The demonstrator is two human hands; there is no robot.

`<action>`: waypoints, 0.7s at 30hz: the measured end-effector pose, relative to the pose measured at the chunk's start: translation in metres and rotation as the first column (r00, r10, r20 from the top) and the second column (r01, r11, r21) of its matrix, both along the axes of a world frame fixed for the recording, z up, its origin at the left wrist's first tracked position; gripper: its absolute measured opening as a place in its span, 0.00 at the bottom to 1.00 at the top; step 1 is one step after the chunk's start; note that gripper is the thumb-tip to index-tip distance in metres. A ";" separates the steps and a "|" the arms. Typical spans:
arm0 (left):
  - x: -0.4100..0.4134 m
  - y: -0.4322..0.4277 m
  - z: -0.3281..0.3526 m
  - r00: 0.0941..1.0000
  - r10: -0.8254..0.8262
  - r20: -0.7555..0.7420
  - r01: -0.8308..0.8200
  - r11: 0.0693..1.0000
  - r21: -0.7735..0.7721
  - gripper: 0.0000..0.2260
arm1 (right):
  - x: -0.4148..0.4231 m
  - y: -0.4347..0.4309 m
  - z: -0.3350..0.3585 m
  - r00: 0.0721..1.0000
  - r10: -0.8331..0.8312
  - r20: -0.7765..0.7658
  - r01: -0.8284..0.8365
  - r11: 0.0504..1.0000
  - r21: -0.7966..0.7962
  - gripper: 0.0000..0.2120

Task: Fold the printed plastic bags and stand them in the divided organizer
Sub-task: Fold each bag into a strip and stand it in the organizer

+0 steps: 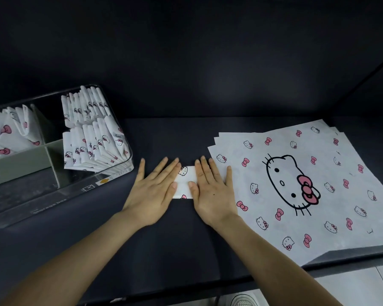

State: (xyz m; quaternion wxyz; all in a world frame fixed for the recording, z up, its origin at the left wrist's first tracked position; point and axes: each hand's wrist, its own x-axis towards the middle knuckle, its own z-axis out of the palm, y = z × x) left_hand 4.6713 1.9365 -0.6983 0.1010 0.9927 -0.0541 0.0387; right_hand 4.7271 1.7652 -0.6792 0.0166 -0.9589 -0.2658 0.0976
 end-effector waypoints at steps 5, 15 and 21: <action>-0.004 0.008 0.000 1.000 -0.012 -0.009 0.012 1.000 0.018 0.26 | -0.001 -0.001 0.005 1.000 0.011 -0.017 -0.011 1.000 0.021 0.39; -0.005 0.003 0.000 1.000 0.024 -0.008 -0.024 0.999 0.042 0.25 | -0.007 0.003 0.030 0.814 -0.523 -0.253 0.579 0.765 0.280 0.08; -0.005 0.003 0.001 1.000 0.017 0.006 -0.018 0.999 0.041 0.26 | 0.014 -0.003 0.031 0.740 -0.547 -0.391 0.664 0.686 0.297 0.17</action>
